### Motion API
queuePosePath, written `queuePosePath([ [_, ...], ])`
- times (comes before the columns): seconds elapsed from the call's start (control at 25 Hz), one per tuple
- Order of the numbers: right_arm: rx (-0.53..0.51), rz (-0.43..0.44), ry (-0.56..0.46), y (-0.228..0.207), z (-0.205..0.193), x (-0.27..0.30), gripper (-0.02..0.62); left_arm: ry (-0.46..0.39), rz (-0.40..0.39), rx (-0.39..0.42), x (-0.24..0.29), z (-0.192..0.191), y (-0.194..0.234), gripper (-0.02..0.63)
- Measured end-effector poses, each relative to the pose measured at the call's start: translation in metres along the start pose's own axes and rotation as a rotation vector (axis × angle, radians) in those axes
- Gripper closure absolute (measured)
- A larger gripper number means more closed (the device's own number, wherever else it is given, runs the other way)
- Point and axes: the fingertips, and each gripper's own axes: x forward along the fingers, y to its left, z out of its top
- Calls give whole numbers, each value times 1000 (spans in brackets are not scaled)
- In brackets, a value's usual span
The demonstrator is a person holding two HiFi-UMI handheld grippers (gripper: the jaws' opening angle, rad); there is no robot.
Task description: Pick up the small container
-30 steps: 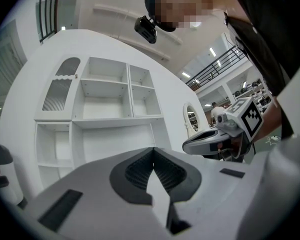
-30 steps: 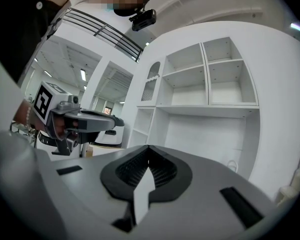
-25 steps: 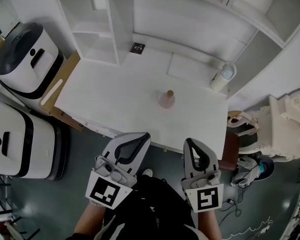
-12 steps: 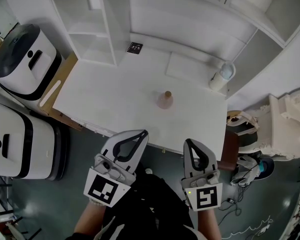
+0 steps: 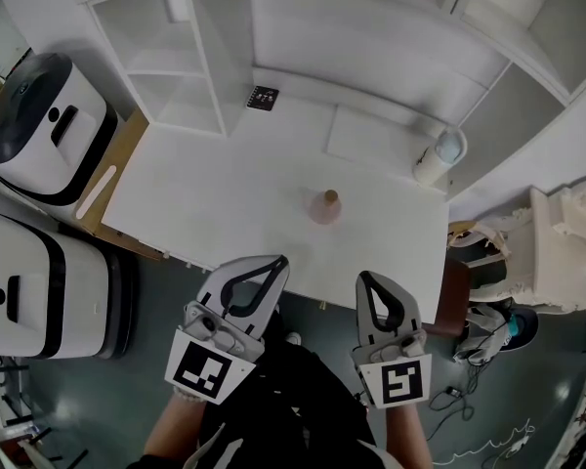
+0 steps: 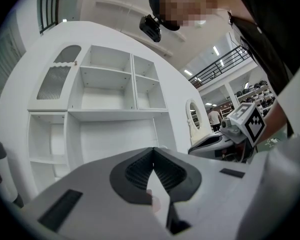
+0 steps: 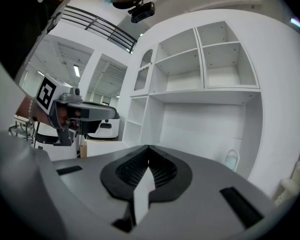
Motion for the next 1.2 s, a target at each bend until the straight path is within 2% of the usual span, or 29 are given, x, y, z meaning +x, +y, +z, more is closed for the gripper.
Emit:
queuePosePath([
  [0.36,44,-24,47,-17,-15,36,594,18,-71,24,29,-15,16,604],
  [0.6,63,-21,86,-20,-35,57,591,23,-107,9,43,-29,25,604],
  [0.76,76,-29,101,-26,-46,70,561,29,-124,4,53,-36,31,604],
  [0.92,103,-59,178,-33,-60,84,548,35,-131,-7,60,-44,39,604],
  [1.2,145,-19,194,-33,-90,113,505,51,-133,-27,71,-60,54,604],
])
